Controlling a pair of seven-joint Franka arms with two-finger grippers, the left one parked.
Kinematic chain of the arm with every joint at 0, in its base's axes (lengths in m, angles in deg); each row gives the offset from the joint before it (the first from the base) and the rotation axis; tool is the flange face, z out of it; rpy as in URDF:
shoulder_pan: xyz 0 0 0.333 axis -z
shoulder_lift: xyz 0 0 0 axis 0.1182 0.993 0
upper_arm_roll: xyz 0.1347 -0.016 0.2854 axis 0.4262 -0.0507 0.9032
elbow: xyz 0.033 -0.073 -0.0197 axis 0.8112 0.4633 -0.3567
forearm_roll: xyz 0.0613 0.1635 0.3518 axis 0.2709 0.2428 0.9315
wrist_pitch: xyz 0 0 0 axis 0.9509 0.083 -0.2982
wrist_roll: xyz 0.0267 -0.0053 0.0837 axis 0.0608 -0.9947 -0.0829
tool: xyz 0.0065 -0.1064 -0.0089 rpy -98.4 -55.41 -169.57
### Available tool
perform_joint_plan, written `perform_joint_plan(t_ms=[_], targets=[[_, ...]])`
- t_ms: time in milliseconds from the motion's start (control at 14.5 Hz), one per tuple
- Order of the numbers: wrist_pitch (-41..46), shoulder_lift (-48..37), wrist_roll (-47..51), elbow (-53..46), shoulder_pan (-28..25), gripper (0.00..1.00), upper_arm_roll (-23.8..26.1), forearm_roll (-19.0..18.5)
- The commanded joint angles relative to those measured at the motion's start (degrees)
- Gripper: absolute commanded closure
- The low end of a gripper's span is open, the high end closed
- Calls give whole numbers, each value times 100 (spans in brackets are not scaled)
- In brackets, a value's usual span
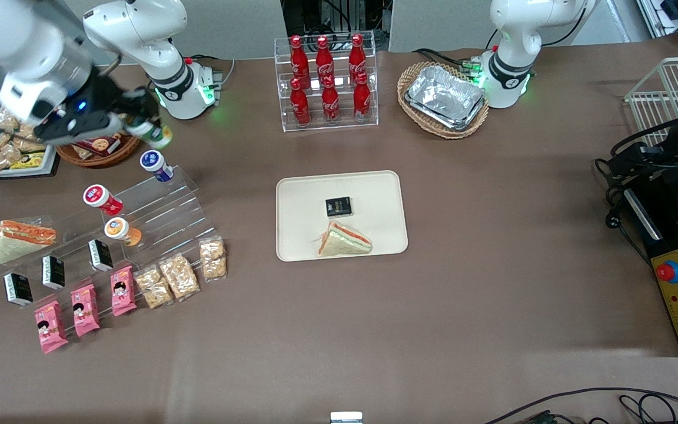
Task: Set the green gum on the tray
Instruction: 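Carry the green gum bottle with the right gripper toward the white tray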
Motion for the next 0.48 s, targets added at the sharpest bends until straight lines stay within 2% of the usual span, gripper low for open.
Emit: perform_joint_plan(t_ms=[0,414], targets=[[99,-99,890,-8,-774,100,-61,112],[-1041,278,1979,702,-1933,100,-61,148]])
